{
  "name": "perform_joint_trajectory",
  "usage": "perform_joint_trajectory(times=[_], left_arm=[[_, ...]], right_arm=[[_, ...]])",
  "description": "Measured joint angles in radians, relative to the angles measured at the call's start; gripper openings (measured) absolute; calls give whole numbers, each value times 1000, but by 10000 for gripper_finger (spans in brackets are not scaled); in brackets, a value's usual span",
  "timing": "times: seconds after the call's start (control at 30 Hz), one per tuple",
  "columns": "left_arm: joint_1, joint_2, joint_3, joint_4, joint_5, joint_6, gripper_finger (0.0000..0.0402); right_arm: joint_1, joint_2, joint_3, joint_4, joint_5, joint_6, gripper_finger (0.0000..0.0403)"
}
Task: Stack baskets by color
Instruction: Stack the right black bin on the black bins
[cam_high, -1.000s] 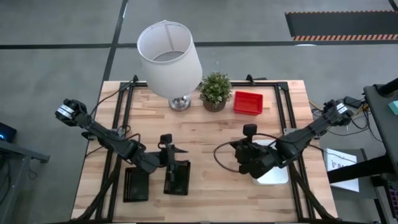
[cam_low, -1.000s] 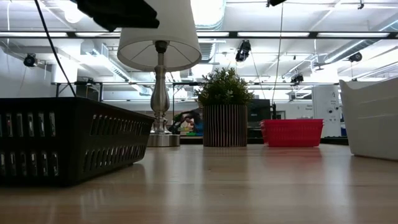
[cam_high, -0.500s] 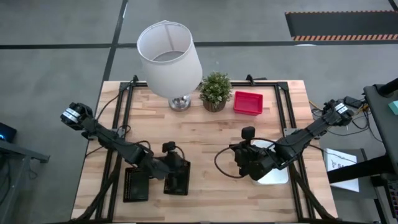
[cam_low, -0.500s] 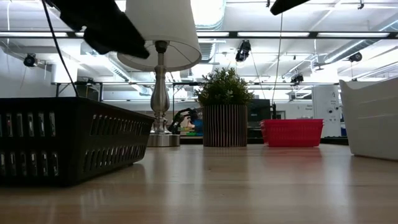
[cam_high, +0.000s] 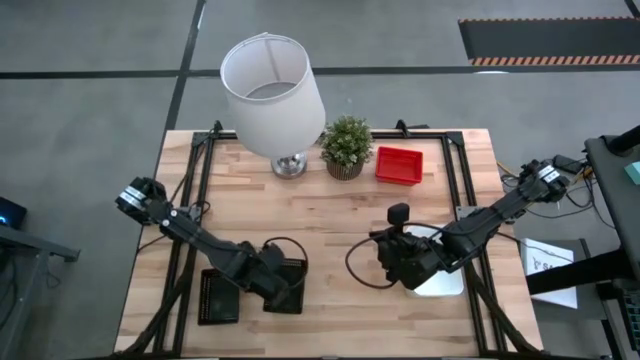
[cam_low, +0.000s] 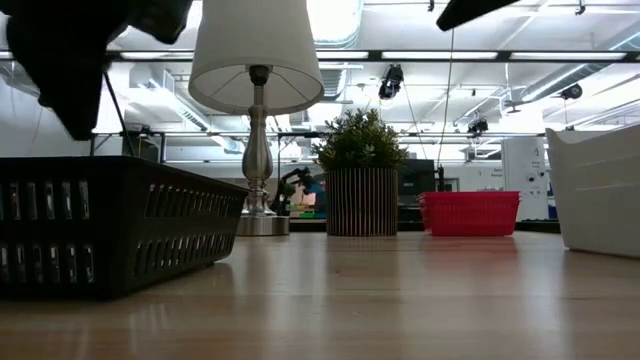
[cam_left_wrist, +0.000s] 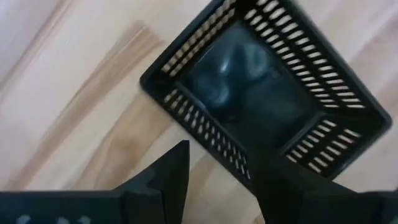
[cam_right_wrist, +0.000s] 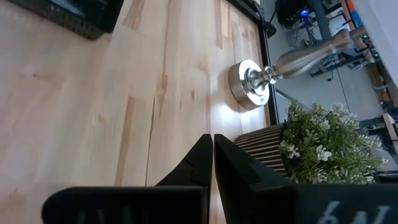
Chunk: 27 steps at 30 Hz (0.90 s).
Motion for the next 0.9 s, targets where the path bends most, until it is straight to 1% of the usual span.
perform_joint_trajectory(times=[0.1, 0.23, 0.43, 0.77, 0.9], left_arm=[[-1, 0, -5, 13, 7, -73, 144], [-1, 0, -20, 13, 7, -124, 144], [-1, 2, -50, 15, 5, -190, 144], [-1, 2, -71, 52, -18, -200, 144], [-1, 2, -98, 101, -17, -201, 144]], right_arm=[[0, -1, -27, 5, 0, 0, 9], [0, -10, -67, 10, 0, -9, 9], [0, -70, -111, 24, 0, 0, 9], [0, -161, -184, 120, -1, -13, 9], [0, -183, -202, 130, -1, -18, 9]])
